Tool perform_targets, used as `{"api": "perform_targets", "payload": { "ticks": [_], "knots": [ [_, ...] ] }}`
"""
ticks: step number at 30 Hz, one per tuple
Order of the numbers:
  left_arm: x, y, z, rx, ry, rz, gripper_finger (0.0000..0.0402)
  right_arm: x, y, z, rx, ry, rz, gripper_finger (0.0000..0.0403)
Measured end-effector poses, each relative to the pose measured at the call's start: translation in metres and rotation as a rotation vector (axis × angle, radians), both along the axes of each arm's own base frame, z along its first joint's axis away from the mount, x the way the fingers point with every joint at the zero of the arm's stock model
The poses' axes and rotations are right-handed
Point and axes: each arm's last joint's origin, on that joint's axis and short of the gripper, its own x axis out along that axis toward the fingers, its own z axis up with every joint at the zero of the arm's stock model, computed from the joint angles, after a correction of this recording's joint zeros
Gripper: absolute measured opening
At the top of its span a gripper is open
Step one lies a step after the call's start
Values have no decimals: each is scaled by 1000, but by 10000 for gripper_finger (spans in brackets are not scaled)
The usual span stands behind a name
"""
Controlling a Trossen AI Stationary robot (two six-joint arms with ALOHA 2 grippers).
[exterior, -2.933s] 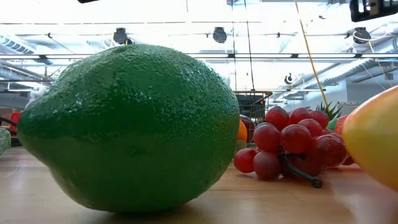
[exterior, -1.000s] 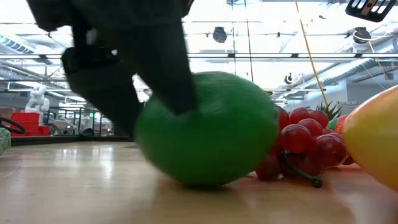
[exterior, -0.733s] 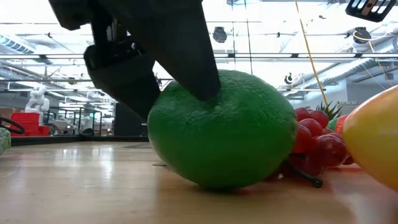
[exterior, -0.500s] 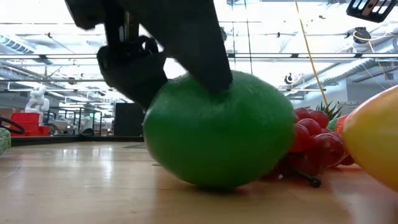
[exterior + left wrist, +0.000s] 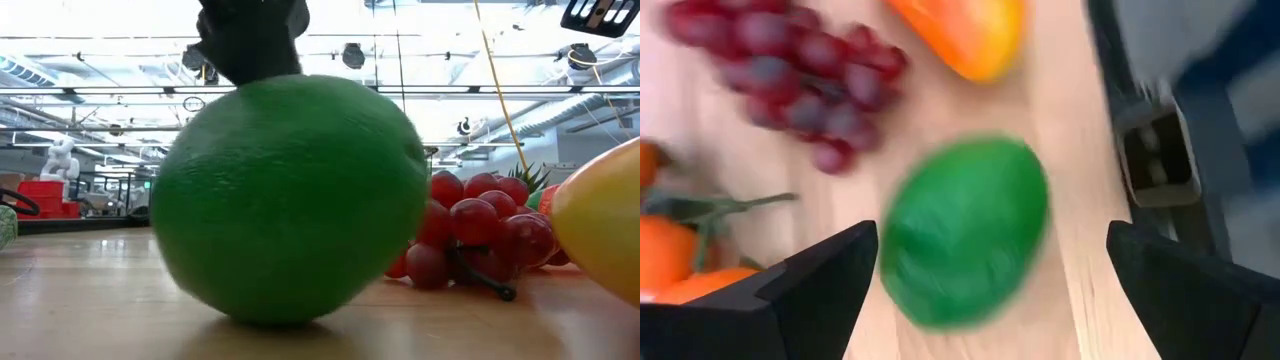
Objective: Build produce basket
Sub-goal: Put the bottom left green lime into the brown wire basket
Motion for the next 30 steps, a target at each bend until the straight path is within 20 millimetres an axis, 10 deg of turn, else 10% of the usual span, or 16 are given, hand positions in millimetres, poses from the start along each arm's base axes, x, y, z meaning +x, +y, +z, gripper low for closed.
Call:
{"api": "perform_targets", "payload": {
  "ticks": [15, 30],
  "knots": [
    [6, 11, -2, 156, -62, -186, 392, 1, 0, 0, 42, 35, -79, 0],
    [13, 28, -13, 42, -26, 223, 392, 2, 0, 1, 69, 32, -134, 0]
  ]
}}
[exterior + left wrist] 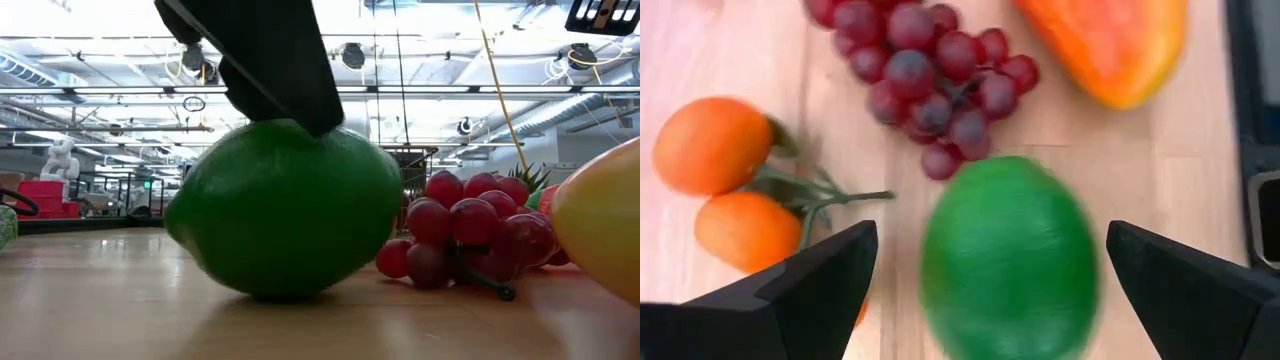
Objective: Build produce basket
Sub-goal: Put the bottom left green lime into the brown wire basket
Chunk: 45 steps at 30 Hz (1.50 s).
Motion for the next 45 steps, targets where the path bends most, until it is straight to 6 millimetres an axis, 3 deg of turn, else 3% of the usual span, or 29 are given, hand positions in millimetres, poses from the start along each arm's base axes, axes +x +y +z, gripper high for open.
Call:
{"api": "perform_targets", "payload": {
  "ticks": [10, 20, 32, 41, 45],
  "knots": [
    [-1, -1, -1, 19, -3, 9, 392, 0, 0, 0, -20, -14, 20, 0],
    [3, -1, -21, 42, 39, -7, 392, 0, 0, 0, -27, -24, 35, 0],
    [4, -2, -28, 72, 52, -55, 392, 0, 0, 0, -34, -29, 42, 0],
    [4, -2, -28, 84, 47, -81, 319, 0, 0, 0, -45, -37, 54, 0],
    [4, -3, -28, 81, 48, -78, 311, 0, 0, 0, -47, -38, 56, 0]
  ]
}}
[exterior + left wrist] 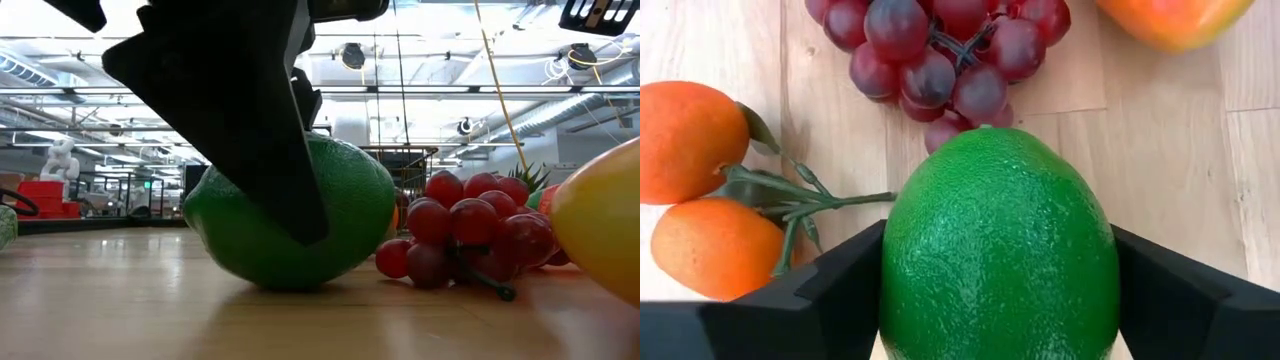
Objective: Build produce basket
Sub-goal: Put the bottom left green lime into the brown wire basket
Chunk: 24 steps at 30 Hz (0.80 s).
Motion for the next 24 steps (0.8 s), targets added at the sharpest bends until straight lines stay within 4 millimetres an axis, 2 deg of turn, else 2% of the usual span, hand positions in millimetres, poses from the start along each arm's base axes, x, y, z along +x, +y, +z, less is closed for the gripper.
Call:
{"api": "perform_targets", "payload": {
  "ticks": [3, 6, 12, 16, 24],
  "knots": [
    [0, 0, 5, -23, -6, 22, 326, 0, 0, 0, -2, -1, 2, 0],
    [-1, 2, 18, -55, -37, 47, 339, 0, 0, 0, -6, -4, 6, 0],
    [-6, 11, 53, -104, -104, 79, 318, 0, 0, 0, -34, -19, 32, 0],
    [-8, 22, 79, -147, -159, 124, 310, 0, 0, -1, -55, -31, 53, 0],
    [-14, 58, 128, -195, -293, 277, 331, 0, -1, 0, -100, -63, 80, 0]
  ]
}}
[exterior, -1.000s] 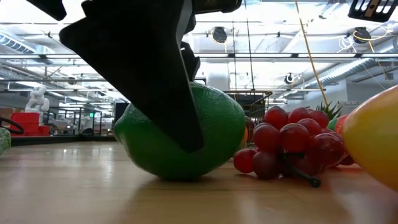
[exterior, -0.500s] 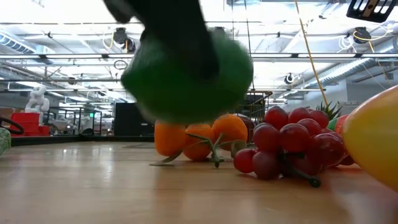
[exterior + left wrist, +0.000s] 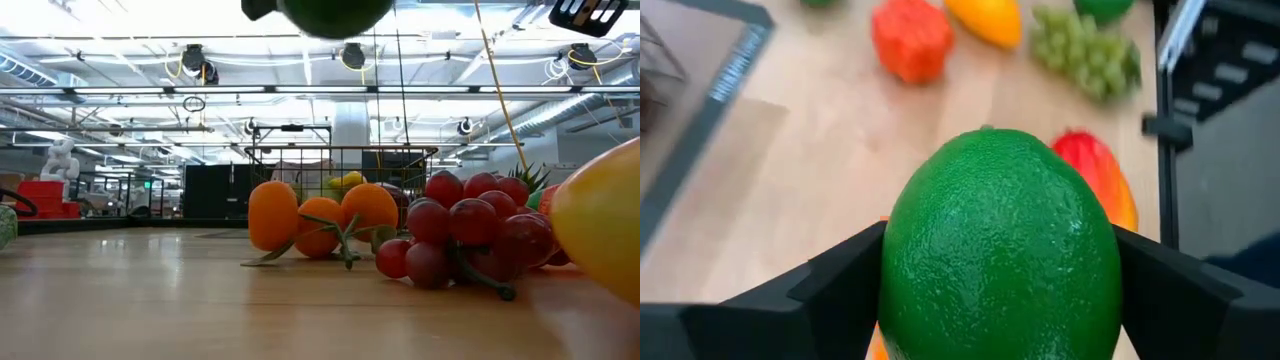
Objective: Build produce basket
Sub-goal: Put the bottom left green lime into the brown wire basket
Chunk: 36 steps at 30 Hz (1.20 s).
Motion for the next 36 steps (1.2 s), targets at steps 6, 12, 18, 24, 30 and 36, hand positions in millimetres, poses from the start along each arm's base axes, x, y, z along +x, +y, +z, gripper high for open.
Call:
{"api": "perform_targets", "payload": {
  "ticks": [6, 12, 18, 24, 30, 36],
  "knots": [
    [-9, 35, 38, -24, -87, 78, 312, 1, -2, 0, -33, -19, -30, 0],
    [-19, 69, 67, 11, -171, 133, 331, 3, -5, 0, -15, -11, -88, 0],
    [-31, 109, 98, -23, -282, 226, 333, 7, -8, 3, 54, -15, -173, 0],
    [-57, 148, 142, -143, -480, 210, 317, 14, -13, 9, 124, -61, -341, 0],
    [-93, 176, 178, -164, -640, 187, 336, 21, -17, 18, 146, -194, -489, 0],
    [-114, 189, 196, -53, -730, 108, 330, 26, -21, 29, 146, -344, -619, 0]
  ]
}}
